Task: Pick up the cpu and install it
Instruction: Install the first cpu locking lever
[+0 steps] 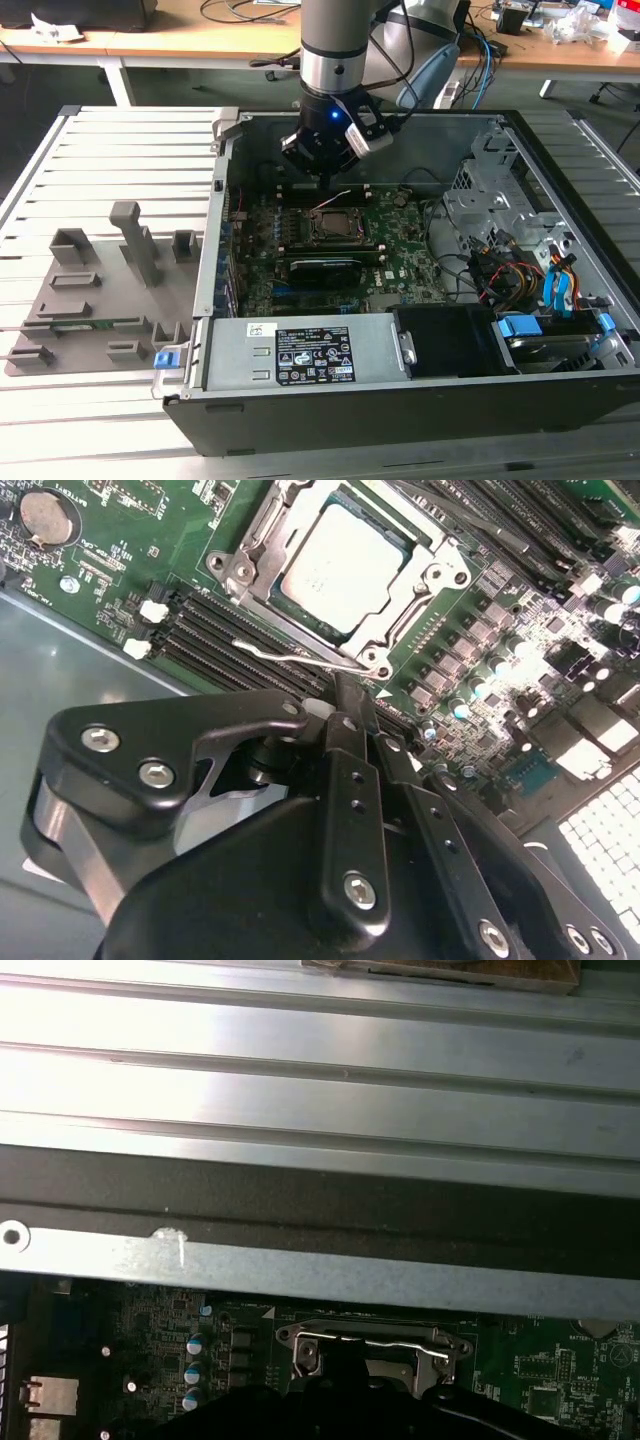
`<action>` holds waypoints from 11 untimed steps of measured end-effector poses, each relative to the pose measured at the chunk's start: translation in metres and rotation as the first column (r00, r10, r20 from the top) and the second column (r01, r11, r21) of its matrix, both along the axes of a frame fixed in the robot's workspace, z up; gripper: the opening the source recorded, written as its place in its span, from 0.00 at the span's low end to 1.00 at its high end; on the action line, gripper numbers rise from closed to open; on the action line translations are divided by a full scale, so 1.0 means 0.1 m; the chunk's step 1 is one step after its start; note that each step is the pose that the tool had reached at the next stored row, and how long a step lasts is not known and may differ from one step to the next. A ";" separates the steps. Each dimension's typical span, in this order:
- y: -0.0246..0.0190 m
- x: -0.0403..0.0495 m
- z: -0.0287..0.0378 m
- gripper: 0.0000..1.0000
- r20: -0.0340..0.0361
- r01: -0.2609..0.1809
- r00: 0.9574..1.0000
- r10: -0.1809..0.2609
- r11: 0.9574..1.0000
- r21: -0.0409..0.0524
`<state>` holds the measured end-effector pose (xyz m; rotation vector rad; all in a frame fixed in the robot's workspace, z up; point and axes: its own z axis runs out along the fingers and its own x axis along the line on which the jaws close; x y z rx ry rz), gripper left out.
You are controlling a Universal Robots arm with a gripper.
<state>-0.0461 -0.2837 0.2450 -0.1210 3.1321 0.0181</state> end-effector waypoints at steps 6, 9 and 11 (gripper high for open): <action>0.000 0.001 -0.015 0.11 0.000 0.000 1.000 0.000 1.000 0.000; 0.000 0.001 -0.028 0.11 0.000 0.000 1.000 0.000 1.000 0.000; 0.000 0.001 -0.040 0.11 0.000 0.000 1.000 0.000 1.000 0.000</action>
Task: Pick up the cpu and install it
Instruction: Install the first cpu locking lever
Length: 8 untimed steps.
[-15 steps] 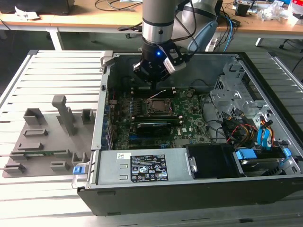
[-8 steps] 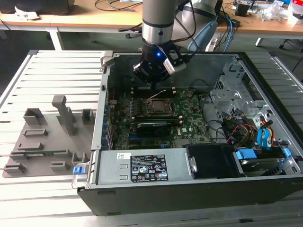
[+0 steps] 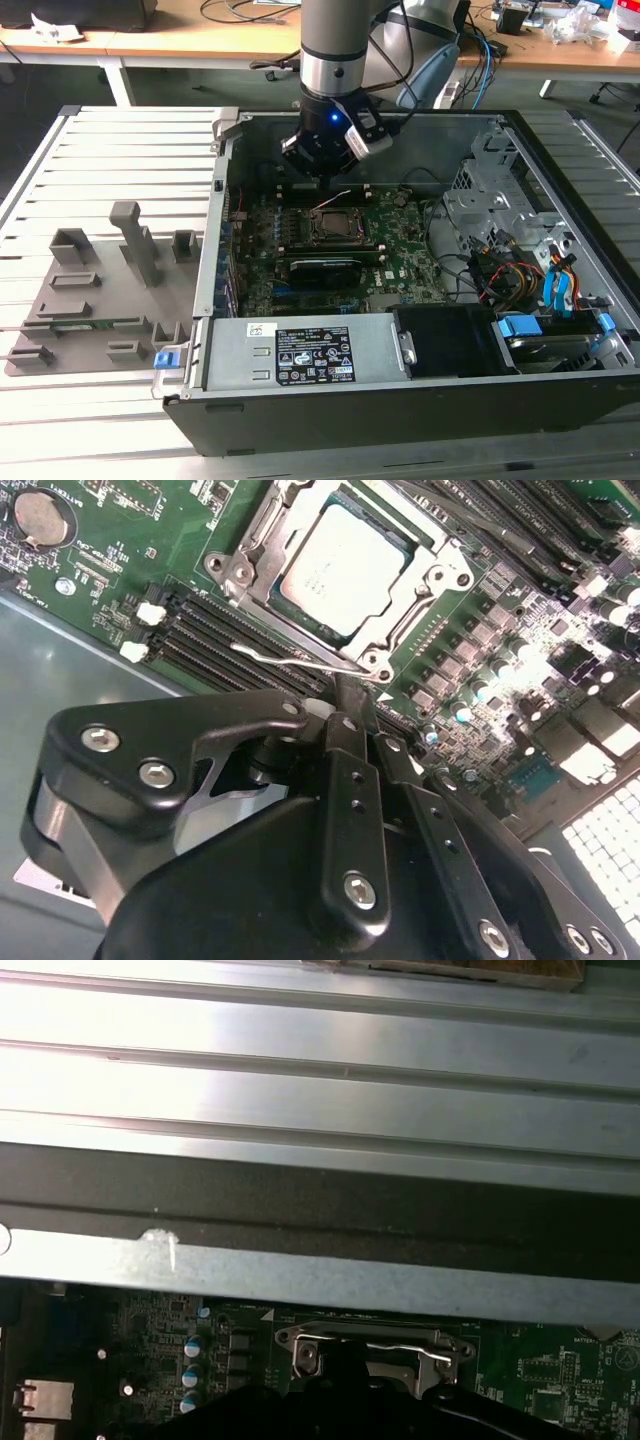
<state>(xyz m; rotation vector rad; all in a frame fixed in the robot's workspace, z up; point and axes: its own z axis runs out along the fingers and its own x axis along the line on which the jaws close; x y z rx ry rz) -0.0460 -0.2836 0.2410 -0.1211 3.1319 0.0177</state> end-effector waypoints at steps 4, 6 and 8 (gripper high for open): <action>0.000 0.000 -0.035 0.11 0.000 0.000 1.000 0.000 1.000 0.000; 0.000 0.000 -0.058 0.11 0.000 0.000 1.000 0.000 1.000 0.000; 0.000 0.000 -0.084 0.11 0.000 0.000 1.000 0.000 1.000 0.000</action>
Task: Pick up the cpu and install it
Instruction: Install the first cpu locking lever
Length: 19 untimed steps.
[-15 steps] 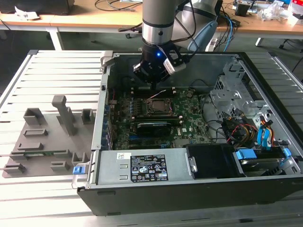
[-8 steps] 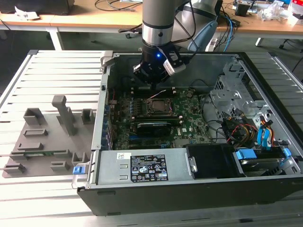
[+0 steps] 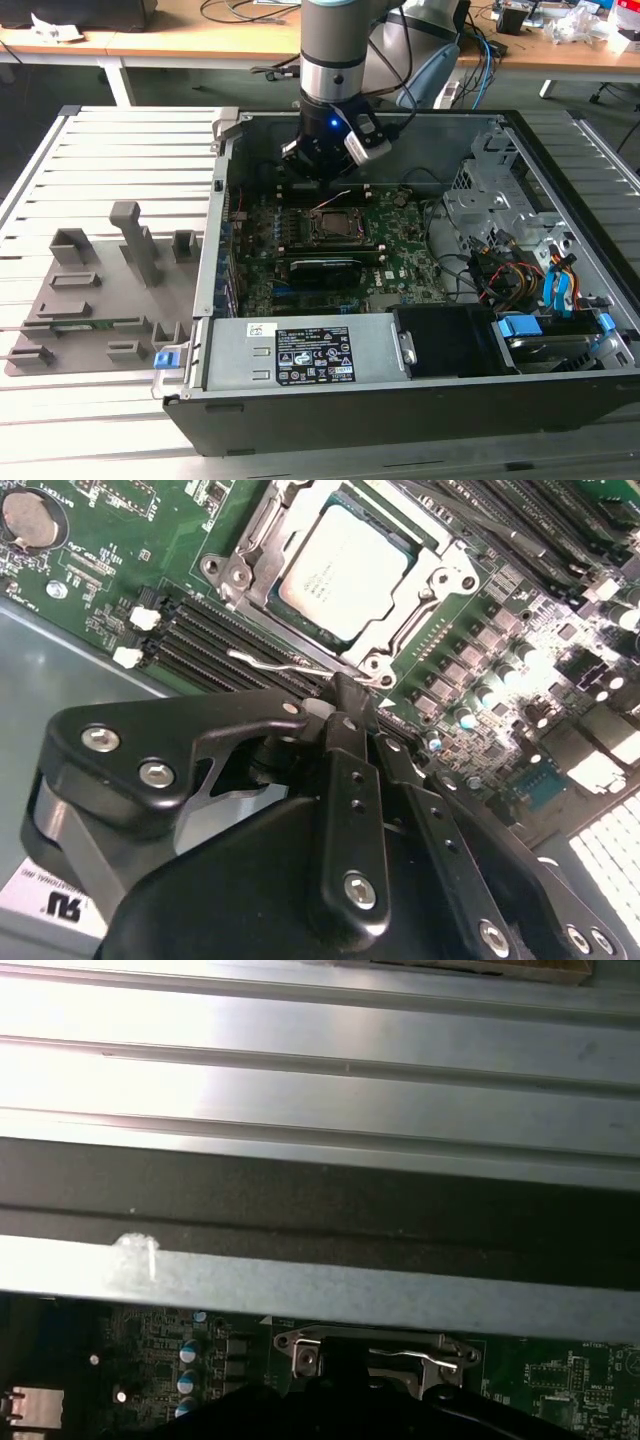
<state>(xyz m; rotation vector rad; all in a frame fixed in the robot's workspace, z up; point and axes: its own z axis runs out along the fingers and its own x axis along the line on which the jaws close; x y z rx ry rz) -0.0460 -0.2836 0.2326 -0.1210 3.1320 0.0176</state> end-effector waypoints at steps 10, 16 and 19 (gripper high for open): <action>0.050 0.077 -0.109 0.11 -0.001 0.000 1.000 0.000 1.000 0.000; 0.055 0.234 -0.259 0.11 -0.002 -0.002 1.000 0.002 1.000 -0.024; 0.056 0.276 -0.291 0.11 -0.002 -0.002 1.000 0.002 1.000 -0.030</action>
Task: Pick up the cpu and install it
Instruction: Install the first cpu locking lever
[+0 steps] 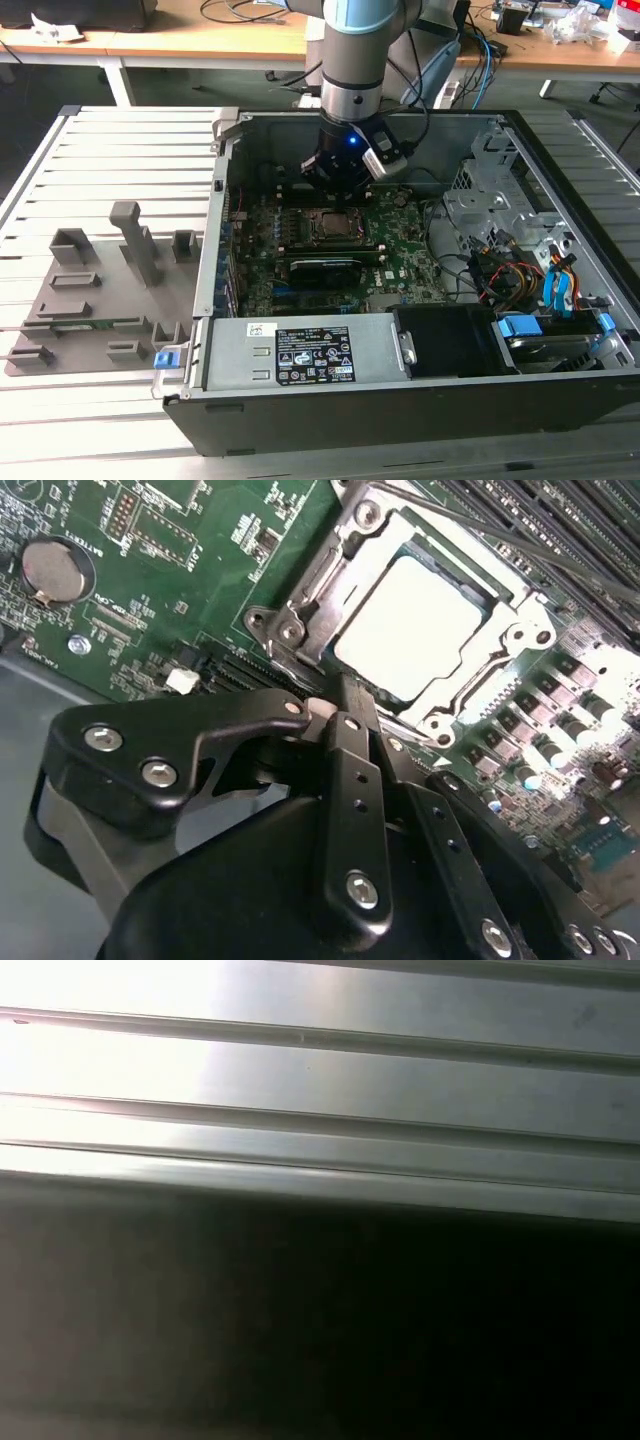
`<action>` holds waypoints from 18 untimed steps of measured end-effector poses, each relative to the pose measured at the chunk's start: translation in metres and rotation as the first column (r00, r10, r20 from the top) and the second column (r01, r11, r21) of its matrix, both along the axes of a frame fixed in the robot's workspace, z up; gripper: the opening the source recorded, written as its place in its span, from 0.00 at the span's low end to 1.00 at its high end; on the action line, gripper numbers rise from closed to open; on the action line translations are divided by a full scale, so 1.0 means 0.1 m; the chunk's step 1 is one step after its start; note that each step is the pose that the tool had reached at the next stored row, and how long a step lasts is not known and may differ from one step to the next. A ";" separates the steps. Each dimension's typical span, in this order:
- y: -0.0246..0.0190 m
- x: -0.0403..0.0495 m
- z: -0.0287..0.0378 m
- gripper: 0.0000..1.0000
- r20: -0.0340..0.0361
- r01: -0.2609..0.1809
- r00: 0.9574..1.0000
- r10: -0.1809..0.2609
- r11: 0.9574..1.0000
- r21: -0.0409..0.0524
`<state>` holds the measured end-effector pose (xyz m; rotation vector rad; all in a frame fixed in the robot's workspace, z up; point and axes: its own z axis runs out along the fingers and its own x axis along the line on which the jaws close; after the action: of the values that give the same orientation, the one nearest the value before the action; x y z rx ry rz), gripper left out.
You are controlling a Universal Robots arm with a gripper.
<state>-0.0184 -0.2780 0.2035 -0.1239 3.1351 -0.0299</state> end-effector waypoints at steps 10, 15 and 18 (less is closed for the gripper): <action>0.074 0.088 -0.024 0.11 0.000 -0.010 1.000 0.010 1.000 0.000; 0.078 0.090 0.025 0.11 0.001 -0.013 1.000 0.013 1.000 -0.001; 0.033 0.090 0.030 0.11 0.001 -0.013 1.000 0.013 1.000 -0.001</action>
<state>-0.0094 -0.2747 0.2065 -0.1436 3.1328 -0.0313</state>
